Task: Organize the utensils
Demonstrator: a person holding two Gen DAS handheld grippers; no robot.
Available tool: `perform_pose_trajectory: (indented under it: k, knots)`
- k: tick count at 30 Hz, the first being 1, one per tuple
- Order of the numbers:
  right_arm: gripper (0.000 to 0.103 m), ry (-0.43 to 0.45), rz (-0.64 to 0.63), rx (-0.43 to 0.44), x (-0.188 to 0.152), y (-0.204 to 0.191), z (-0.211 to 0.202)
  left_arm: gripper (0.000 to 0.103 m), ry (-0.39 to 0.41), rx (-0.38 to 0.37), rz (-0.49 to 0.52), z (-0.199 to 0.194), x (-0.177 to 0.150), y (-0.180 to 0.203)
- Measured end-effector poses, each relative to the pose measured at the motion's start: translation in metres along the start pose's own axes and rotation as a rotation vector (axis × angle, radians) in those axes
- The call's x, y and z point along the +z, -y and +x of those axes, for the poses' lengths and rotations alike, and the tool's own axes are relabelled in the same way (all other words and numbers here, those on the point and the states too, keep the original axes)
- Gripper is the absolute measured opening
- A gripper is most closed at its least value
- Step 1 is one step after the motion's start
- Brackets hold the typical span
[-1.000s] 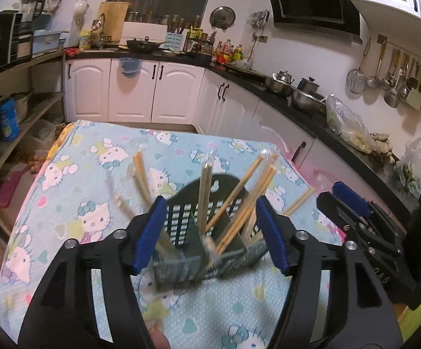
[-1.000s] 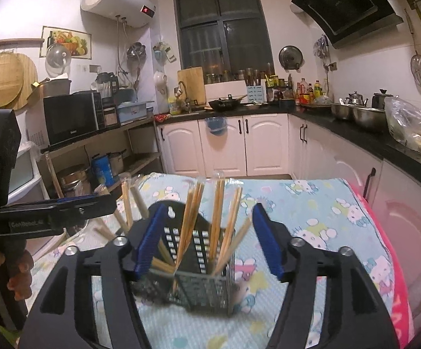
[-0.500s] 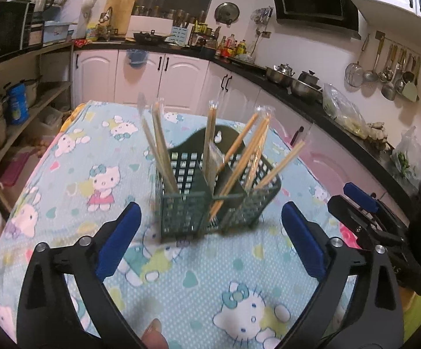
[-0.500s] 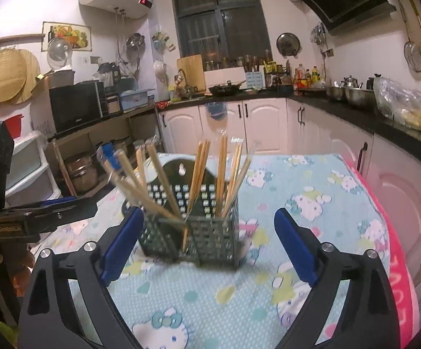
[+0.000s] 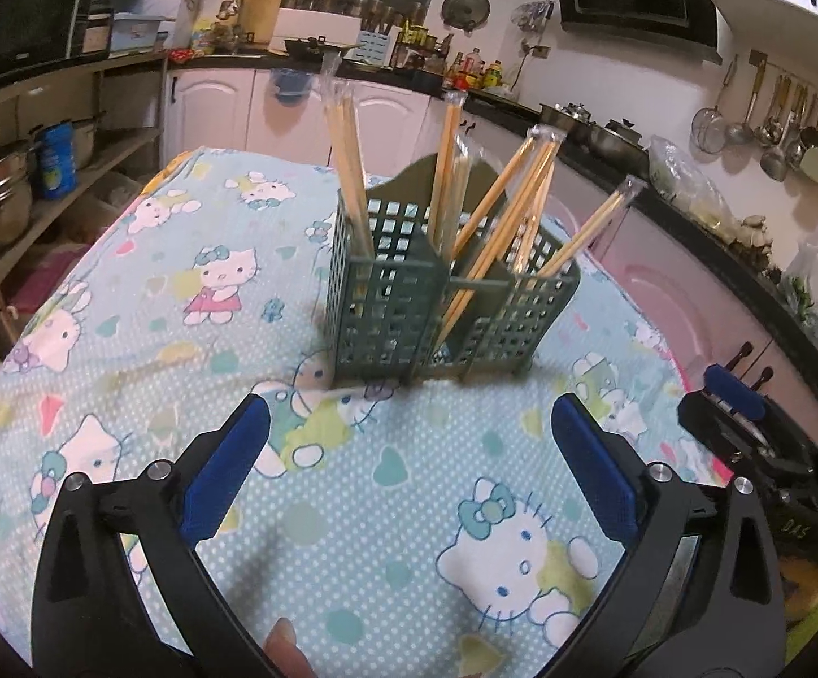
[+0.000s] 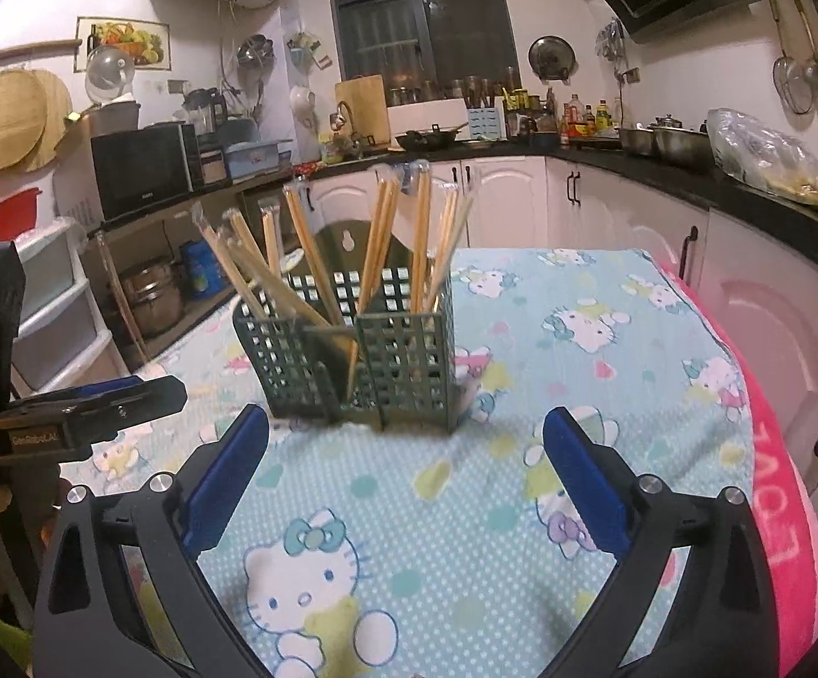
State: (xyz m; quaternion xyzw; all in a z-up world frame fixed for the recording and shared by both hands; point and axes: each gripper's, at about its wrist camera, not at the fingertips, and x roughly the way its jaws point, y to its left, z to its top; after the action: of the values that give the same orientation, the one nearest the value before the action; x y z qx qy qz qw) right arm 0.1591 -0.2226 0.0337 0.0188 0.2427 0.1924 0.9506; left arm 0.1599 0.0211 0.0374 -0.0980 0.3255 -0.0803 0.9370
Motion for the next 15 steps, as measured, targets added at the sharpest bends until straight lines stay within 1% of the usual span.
perform_pose_trajectory:
  k: [6,9,15]
  knots:
    - [0.096,-0.013,0.000,-0.008,-0.017,-0.001,0.000,0.092,0.034,0.043,0.003,0.004,-0.022,-0.003]
    - [0.096,-0.005,-0.010,-0.022,-0.025,-0.003,-0.001,0.092,0.057,0.075,0.029,0.004,-0.030,-0.001]
    - [0.096,0.017,-0.022,-0.051,-0.036,-0.003,-0.002,0.092,0.113,0.088,0.045,0.001,-0.042,0.000]
